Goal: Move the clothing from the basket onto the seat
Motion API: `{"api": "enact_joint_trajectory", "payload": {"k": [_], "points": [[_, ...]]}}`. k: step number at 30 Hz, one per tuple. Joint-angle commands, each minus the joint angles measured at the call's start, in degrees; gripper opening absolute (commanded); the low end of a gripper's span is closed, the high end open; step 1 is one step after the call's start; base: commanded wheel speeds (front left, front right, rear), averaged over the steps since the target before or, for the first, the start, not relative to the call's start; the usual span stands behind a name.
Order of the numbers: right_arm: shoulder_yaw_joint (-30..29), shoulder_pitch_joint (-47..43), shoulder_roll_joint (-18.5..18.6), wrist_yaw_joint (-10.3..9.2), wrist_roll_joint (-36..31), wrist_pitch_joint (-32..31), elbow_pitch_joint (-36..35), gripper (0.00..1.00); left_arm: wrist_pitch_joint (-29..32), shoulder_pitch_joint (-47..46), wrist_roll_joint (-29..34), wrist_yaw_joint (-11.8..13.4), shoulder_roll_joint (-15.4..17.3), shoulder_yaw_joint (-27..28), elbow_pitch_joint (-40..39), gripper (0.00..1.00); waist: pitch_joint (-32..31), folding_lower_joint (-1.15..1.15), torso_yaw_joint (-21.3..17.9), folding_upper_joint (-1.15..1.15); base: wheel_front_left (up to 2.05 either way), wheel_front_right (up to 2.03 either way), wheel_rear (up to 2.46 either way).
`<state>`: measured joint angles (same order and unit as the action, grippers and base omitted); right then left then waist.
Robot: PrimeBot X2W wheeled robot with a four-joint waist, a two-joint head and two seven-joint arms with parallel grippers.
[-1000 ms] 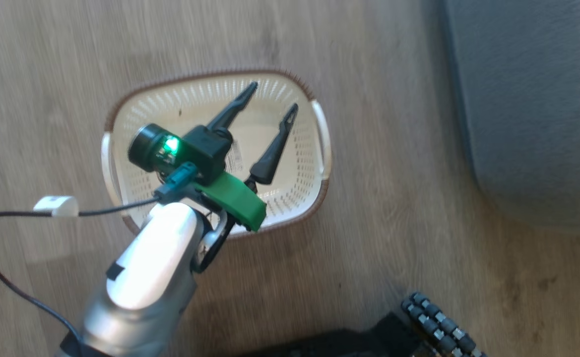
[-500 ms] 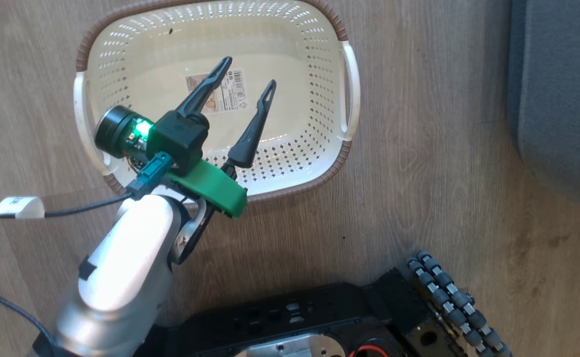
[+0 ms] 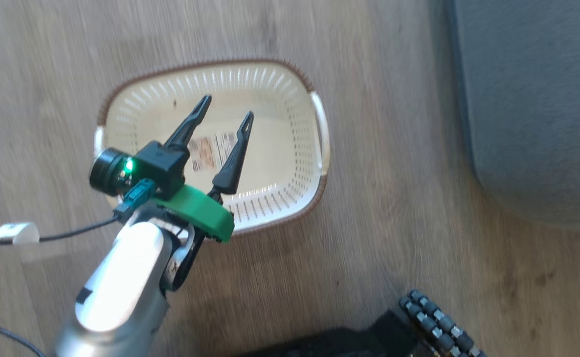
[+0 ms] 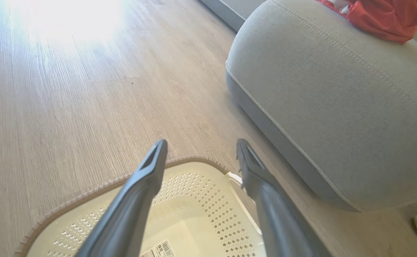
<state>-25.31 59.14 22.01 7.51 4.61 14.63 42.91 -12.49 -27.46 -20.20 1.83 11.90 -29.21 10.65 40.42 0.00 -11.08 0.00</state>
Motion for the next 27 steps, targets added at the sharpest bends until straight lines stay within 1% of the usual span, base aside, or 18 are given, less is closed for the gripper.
{"api": "enact_joint_trajectory", "payload": {"k": [1, 4, 6, 8, 11, 12, 14, 15, 19, 21, 24, 27], "points": [[1.0, -3.3, 0.0, -0.02, 1.3, 0.4, -3.9, 1.0, -0.8, 1.6, -0.3, 0.7, 0.2, 2.1, -0.8, 1.0, -7.0, 0.0, -0.9, 0.0, 0.0, 0.0, 0.0], [3.4, -11.3, -2.7, -0.02, 3.1, 0.4, -9.8, 1.0, -1.5, 3.7, -1.6, 1.6, -0.6, 3.3, 1.2, 1.0, -11.7, 0.0, -1.0, 0.0, 0.0, 0.0, 0.0], [4.9, -16.4, -4.1, -0.02, 3.4, 0.4, -13.3, 1.0, -1.9, 4.9, -2.5, 1.4, -1.2, 3.8, 2.2, 1.0, -14.5, 0.0, -0.6, 0.0, 0.0, 0.0, 0.0], [6.3, -21.3, -5.5, -0.02, 2.7, 0.4, -16.5, 1.0, -2.2, 5.8, -2.6, 1.5, -1.4, 4.4, 3.1, 1.0, -17.1, 0.0, 0.5, 0.0, 0.0, 0.0, 0.0], [8.4, -27.8, -8.3, -0.02, 1.5, 0.4, -20.2, 1.0, -2.4, 7.1, -1.9, 2.6, -1.7, 5.9, 4.8, 1.0, -20.3, 0.0, 2.3, 0.0, 0.0, 0.0, 0.0], [8.4, -27.8, -8.3, -0.02, 1.5, 0.4, -20.2, 1.0, -2.4, 7.1, -1.9, 2.6, -1.7, 5.9, 4.8, 1.0, -20.3, 0.0, 2.3, 0.0, 0.0, 0.0, 0.0], [9.3, -31.0, -10.3, -0.02, 0.8, 0.4, -22.2, 1.0, -2.5, 7.9, -1.8, 2.9, -2.3, 7.6, 5.0, 1.0, -22.1, 0.0, 3.5, 0.0, 0.0, 0.0, 0.0], [10.8, -34.0, -12.2, -0.02, -0.4, 0.4, -23.8, 1.0, -2.5, 9.0, -1.3, 2.7, -3.0, 9.1, 5.1, 1.0, -23.9, 0.0, 4.9, 0.0, 0.0, 0.0, 0.0], [13.4, -38.7, -16.0, -0.02, -2.0, 0.4, -25.7, 1.0, -2.5, 11.1, -0.2, 1.8, -4.0, 11.9, 6.7, 1.0, -26.9, 0.0, 7.3, 0.0, 0.0, 0.0, 0.0], [14.9, -40.5, -17.2, -0.02, -2.5, 0.4, -26.2, 1.0, -2.5, 12.0, 0.5, 1.5, -4.5, 13.8, 7.3, 1.0, -28.3, 0.0, 8.2, 0.0, 0.0, 0.0, 0.0], [16.7, -42.8, -18.5, -0.02, -2.7, 0.4, -26.4, 1.0, -2.5, 13.5, 1.1, 0.9, -5.2, 17.0, 8.1, 1.0, -30.0, 0.0, 9.3, 0.0, 0.0, 0.0, 0.0], [19.0, -44.6, -18.9, -0.02, -3.8, 0.4, -26.4, 1.0, -2.5, 14.6, 1.7, 0.1, -5.8, 20.0, 9.1, 1.0, -31.1, 0.0, 10.1, 0.0, 0.0, 0.0, 0.0]]}}
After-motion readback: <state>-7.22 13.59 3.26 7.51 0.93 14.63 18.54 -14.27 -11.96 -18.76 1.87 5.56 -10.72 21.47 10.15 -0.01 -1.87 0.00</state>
